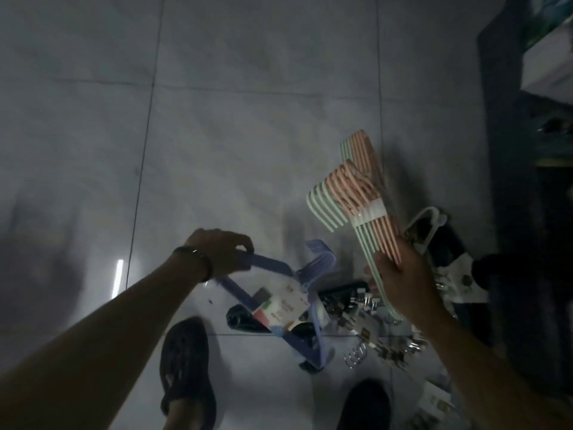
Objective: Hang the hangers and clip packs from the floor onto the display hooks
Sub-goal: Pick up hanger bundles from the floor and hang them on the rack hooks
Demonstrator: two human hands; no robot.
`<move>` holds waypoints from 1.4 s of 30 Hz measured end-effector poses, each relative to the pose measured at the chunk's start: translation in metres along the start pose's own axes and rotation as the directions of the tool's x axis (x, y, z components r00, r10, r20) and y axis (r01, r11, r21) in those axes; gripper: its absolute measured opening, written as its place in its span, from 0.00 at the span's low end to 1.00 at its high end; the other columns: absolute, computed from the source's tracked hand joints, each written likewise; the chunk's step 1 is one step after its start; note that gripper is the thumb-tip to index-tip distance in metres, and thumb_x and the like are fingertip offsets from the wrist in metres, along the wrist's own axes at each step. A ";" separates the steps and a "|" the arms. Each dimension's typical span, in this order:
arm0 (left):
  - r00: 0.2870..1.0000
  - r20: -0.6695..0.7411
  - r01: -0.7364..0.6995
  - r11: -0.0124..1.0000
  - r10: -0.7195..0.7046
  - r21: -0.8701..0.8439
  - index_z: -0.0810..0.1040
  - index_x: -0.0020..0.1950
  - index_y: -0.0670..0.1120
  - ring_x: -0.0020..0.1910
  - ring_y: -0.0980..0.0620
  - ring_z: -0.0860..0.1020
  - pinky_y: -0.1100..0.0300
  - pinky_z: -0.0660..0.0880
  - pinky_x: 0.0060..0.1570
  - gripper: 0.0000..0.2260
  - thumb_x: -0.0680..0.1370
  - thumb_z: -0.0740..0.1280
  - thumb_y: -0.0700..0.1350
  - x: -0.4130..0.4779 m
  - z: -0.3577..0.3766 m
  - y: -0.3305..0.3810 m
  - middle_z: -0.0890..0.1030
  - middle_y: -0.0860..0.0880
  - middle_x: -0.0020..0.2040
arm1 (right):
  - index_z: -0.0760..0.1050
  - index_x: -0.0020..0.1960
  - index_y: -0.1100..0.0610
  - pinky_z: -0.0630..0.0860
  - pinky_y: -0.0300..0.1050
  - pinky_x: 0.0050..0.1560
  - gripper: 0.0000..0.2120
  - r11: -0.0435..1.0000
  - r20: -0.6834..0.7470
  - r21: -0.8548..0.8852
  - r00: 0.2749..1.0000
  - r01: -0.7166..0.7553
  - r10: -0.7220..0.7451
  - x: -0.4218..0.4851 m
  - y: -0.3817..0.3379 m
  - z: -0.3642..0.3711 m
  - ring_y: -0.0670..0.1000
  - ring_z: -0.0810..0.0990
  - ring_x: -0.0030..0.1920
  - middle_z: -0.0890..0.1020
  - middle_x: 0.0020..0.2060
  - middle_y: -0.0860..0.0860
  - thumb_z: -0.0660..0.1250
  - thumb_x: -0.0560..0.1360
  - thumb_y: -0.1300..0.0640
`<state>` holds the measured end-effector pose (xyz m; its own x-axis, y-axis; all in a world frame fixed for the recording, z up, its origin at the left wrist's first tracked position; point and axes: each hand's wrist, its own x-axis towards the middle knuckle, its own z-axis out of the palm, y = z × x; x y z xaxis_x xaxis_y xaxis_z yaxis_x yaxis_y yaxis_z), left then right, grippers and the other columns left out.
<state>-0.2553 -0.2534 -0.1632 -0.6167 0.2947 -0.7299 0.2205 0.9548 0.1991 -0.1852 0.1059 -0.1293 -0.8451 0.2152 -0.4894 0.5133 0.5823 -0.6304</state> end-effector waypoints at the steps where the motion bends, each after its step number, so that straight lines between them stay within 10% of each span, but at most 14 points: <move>1: 1.000 -0.020 0.010 0.997 -0.008 0.080 0.76 0.67 0.66 0.61 0.48 0.79 0.49 0.72 0.65 0.13 0.82 0.65 0.60 0.015 0.008 0.002 0.82 0.57 0.61 | 0.72 0.63 0.54 0.84 0.58 0.33 0.16 1.000 0.007 -0.015 1.000 0.007 -0.007 -0.001 0.003 0.006 0.56 0.86 0.37 0.83 0.44 0.59 0.62 0.82 0.45; 5: 0.991 -0.052 0.124 0.990 -0.121 0.067 0.77 0.72 0.60 0.70 0.39 0.74 0.45 0.69 0.70 0.17 0.85 0.60 0.47 0.060 0.053 0.009 0.77 0.48 0.72 | 0.74 0.62 0.60 0.82 0.50 0.29 0.08 1.000 0.043 0.018 0.999 -0.020 0.019 -0.013 0.019 0.039 0.50 0.84 0.30 0.83 0.38 0.58 0.63 0.85 0.58; 8: 0.980 -0.061 0.164 0.940 -0.190 -0.299 0.79 0.69 0.54 0.64 0.39 0.79 0.51 0.78 0.61 0.15 0.82 0.65 0.47 0.070 0.091 0.021 0.79 0.44 0.69 | 0.72 0.55 0.61 0.75 0.36 0.25 0.02 0.998 0.086 0.043 0.996 -0.038 0.034 -0.028 0.021 0.055 0.44 0.81 0.27 0.79 0.34 0.56 0.63 0.85 0.62; 12: 0.962 -0.115 0.081 0.658 -0.249 -0.748 0.77 0.70 0.52 0.65 0.42 0.78 0.49 0.77 0.66 0.22 0.77 0.74 0.54 0.037 0.124 0.056 0.77 0.44 0.68 | 0.76 0.52 0.60 0.83 0.56 0.29 0.03 0.983 0.139 0.128 0.984 -0.133 0.115 -0.046 0.011 0.059 0.54 0.85 0.29 0.83 0.35 0.58 0.67 0.83 0.61; 20: 0.836 -0.450 -0.152 0.653 -0.316 -0.742 0.54 0.84 0.46 0.82 0.44 0.59 0.47 0.61 0.79 0.57 0.65 0.74 0.72 -0.022 0.087 0.056 0.58 0.47 0.82 | 0.77 0.50 0.50 0.77 0.49 0.28 0.15 0.954 0.342 -0.298 0.933 -0.002 0.109 -0.047 -0.066 -0.016 0.50 0.83 0.35 0.82 0.37 0.50 0.79 0.67 0.50; 22: 0.833 -0.316 -0.089 0.453 -0.454 -0.887 0.59 0.81 0.48 0.77 0.46 0.64 0.49 0.63 0.78 0.54 0.63 0.77 0.70 -0.032 0.069 0.060 0.63 0.48 0.79 | 0.81 0.49 0.50 0.80 0.56 0.33 0.11 0.977 0.457 -0.213 0.883 -0.011 0.110 -0.036 -0.079 -0.028 0.55 0.85 0.36 0.84 0.37 0.53 0.78 0.68 0.52; 24: 0.862 0.042 0.022 -0.046 -0.506 -0.999 0.67 0.73 0.49 0.65 0.45 0.75 0.43 0.69 0.74 0.40 0.68 0.80 0.62 -0.048 0.057 0.075 0.73 0.47 0.71 | 0.84 0.49 0.47 0.82 0.52 0.39 0.09 0.996 0.547 -0.063 0.833 -0.059 0.084 -0.034 -0.088 -0.023 0.52 0.87 0.39 0.86 0.38 0.51 0.77 0.70 0.55; 26: 0.914 0.345 0.221 -0.453 -0.211 -0.864 0.75 0.69 0.48 0.61 0.41 0.79 0.36 0.73 0.70 0.32 0.72 0.74 0.65 -0.063 0.059 0.092 0.78 0.43 0.69 | 0.85 0.50 0.46 0.79 0.46 0.44 0.11 0.992 0.584 0.035 0.808 -0.120 0.077 -0.039 -0.091 -0.004 0.46 0.86 0.42 0.87 0.40 0.46 0.75 0.69 0.55; 28: 0.961 0.277 0.212 -0.582 -0.023 -0.785 0.78 0.70 0.47 0.64 0.34 0.80 0.33 0.72 0.69 0.31 0.76 0.68 0.67 -0.074 0.071 0.103 0.80 0.38 0.69 | 0.84 0.55 0.51 0.78 0.40 0.41 0.12 0.960 0.617 0.138 0.780 -0.243 0.108 -0.049 -0.086 0.020 0.42 0.84 0.37 0.86 0.35 0.43 0.73 0.71 0.58; 31: 0.982 0.163 0.033 -0.759 -0.097 -0.650 0.77 0.72 0.43 0.57 0.36 0.78 0.35 0.73 0.66 0.21 0.83 0.67 0.54 -0.078 0.074 0.103 0.81 0.37 0.63 | 0.82 0.58 0.55 0.70 0.30 0.28 0.10 0.933 0.649 0.179 0.750 -0.312 0.126 -0.066 -0.068 0.054 0.39 0.77 0.27 0.79 0.25 0.40 0.67 0.80 0.63; 36: 0.950 0.031 -0.137 -0.502 -0.311 -0.854 0.77 0.66 0.43 0.53 0.38 0.85 0.33 0.80 0.59 0.17 0.78 0.74 0.42 -0.082 0.074 0.079 0.85 0.39 0.59 | 0.83 0.55 0.52 0.75 0.46 0.56 0.10 0.851 0.553 0.264 0.794 -0.453 0.251 -0.058 -0.047 0.077 0.51 0.83 0.55 0.88 0.49 0.45 0.67 0.81 0.48; 40: 0.934 -0.172 -0.180 0.002 -0.314 -0.984 0.79 0.60 0.52 0.56 0.50 0.86 0.48 0.83 0.55 0.16 0.75 0.77 0.42 -0.098 0.052 0.067 0.86 0.50 0.58 | 0.74 0.74 0.55 0.64 0.77 0.73 0.48 0.209 0.644 0.712 0.742 -0.670 0.187 -0.034 -0.053 0.041 0.67 0.77 0.70 0.79 0.69 0.63 0.65 0.67 0.22; 42: 0.958 -0.185 -0.177 0.053 -0.220 -0.983 0.81 0.59 0.53 0.62 0.51 0.82 0.48 0.81 0.61 0.10 0.80 0.71 0.42 -0.107 0.047 0.066 0.83 0.51 0.62 | 0.73 0.76 0.56 0.62 0.80 0.71 0.51 0.102 0.658 0.740 0.747 -0.664 0.092 -0.030 -0.060 0.036 0.71 0.76 0.70 0.78 0.70 0.66 0.62 0.67 0.19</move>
<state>-0.1393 -0.2243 -0.1022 -0.7789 0.0791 -0.6221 -0.6215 0.0358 0.7826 -0.1858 0.0364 -0.0983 -0.4862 -0.3015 -0.8202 0.7244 -0.6640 -0.1853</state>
